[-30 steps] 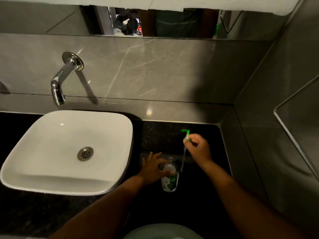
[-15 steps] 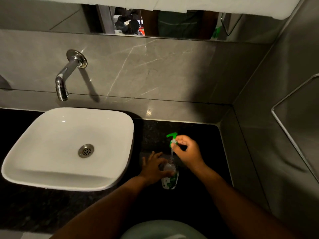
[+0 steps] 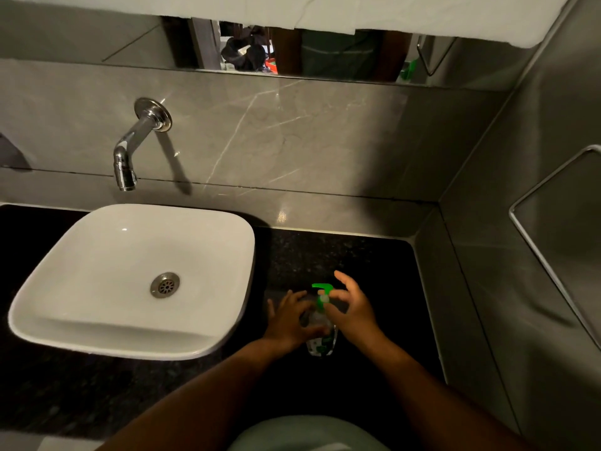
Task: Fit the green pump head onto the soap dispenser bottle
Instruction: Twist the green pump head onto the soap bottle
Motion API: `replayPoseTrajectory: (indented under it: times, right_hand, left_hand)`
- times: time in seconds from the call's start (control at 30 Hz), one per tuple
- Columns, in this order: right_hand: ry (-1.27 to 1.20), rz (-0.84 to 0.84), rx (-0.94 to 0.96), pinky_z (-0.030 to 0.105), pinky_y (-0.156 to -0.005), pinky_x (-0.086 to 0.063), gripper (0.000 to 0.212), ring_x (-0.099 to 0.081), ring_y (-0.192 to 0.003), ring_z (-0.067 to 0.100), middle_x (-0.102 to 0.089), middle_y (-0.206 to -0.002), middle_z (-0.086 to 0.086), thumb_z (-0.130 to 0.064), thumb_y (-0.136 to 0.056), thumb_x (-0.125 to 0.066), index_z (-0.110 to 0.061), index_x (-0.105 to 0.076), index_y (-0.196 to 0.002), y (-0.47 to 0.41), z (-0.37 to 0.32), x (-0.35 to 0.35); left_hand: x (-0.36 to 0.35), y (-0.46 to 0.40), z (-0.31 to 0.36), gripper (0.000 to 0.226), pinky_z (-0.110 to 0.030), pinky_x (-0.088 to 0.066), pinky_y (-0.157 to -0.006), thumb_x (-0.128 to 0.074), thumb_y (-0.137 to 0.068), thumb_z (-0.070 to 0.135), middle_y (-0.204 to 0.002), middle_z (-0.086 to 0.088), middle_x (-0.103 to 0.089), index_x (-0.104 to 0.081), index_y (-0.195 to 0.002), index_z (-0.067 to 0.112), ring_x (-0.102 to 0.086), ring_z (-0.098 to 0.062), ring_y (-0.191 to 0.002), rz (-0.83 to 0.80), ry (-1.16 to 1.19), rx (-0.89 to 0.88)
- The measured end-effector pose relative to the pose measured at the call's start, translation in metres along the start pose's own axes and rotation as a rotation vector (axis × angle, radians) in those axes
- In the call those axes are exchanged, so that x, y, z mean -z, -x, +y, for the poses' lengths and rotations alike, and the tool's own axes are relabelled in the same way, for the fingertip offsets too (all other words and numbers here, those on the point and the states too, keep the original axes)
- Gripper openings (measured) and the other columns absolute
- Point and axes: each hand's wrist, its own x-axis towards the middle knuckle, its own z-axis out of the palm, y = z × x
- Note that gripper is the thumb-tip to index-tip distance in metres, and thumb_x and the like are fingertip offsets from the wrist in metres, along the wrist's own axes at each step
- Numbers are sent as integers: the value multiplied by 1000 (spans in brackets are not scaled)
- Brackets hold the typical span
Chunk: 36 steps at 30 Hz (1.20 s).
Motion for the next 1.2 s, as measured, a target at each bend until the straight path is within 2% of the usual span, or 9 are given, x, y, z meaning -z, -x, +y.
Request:
replayPoseTrajectory:
  times: [0.1,0.17,0.23,0.33,0.43,0.57,0.73,0.93,1.2]
  right_hand:
    - [142,147,20,16,-69,-42,86,-51,-75,9,-53,-87,2,-24,-58,-89,-15,-42,-130,-4,-1,-3]
    - [126,108,-16,22,-80,-41,97,-52,-93,12,-53,-107,5,-28,-58,-89,-17,-33,-137,-5,0,-5]
    - [44,-33,-31,16,-89,-39,101,-48,-113,7,-49,-130,8,-18,-68,-83,-15,-20,-146,-5,5,-6]
    - [13,-106,-19,3,-68,-46,90,-61,-90,-11,-57,-124,10,-9,-74,-77,-21,-23,-146,-6,8,-5]
    - [-1,5,0,10,-67,-50,82,-67,-84,-2,-65,-100,4,-12,-66,-83,-23,-41,-135,-9,8,-9]
    - [-2,49,2,27,-83,-54,84,-68,-91,12,-68,-100,8,-24,-58,-89,-25,-44,-129,-7,9,-14]
    - [67,-41,47,-3,-67,-42,79,-54,-86,-24,-53,-100,-23,-15,-64,-85,-22,-46,-132,-7,9,-8]
    - [196,-263,52,12,-80,-49,68,-61,-104,12,-62,-119,4,-11,-74,-77,-10,-45,-134,-17,-4,9]
    - [267,-504,21,17,-94,-47,68,-53,-120,16,-52,-137,13,-5,-83,-67,-7,-33,-141,-30,-17,25]
  left_hand:
    - [3,2,1,71,-57,14,-109,-60,-61,75,-152,11,-28,-51,-125,44,-6,-14,-144,21,21,31]
    - [4,3,-1,69,-58,13,-109,-63,-62,72,-151,11,-30,-51,-124,45,-9,-15,-144,46,41,59]
    - [4,3,-2,72,-59,13,-109,-63,-62,71,-151,10,-30,-49,-127,44,-9,-16,-144,46,25,42]
    - [3,3,1,80,-59,13,-108,-61,-61,73,-152,10,-29,-44,-133,43,-7,-16,-144,30,-9,3]
    - [1,2,5,86,-60,14,-107,-58,-59,76,-152,9,-28,-39,-136,45,-6,-17,-145,26,-21,-10]
    - [2,3,5,84,-59,15,-107,-58,-60,75,-153,9,-29,-42,-135,42,-6,-16,-145,37,-54,-9]
    - [1,3,4,91,-60,15,-106,-50,-52,82,-151,11,-30,-37,-135,48,-6,-16,-145,37,-40,0]
    - [4,1,2,85,-59,22,-103,-53,-61,80,-152,10,-28,-27,-137,54,-3,-16,-145,-6,-59,-60]
    - [7,7,9,73,-60,21,-104,-63,-68,68,-150,11,-31,-43,-135,43,-4,-18,-145,5,-45,-55]
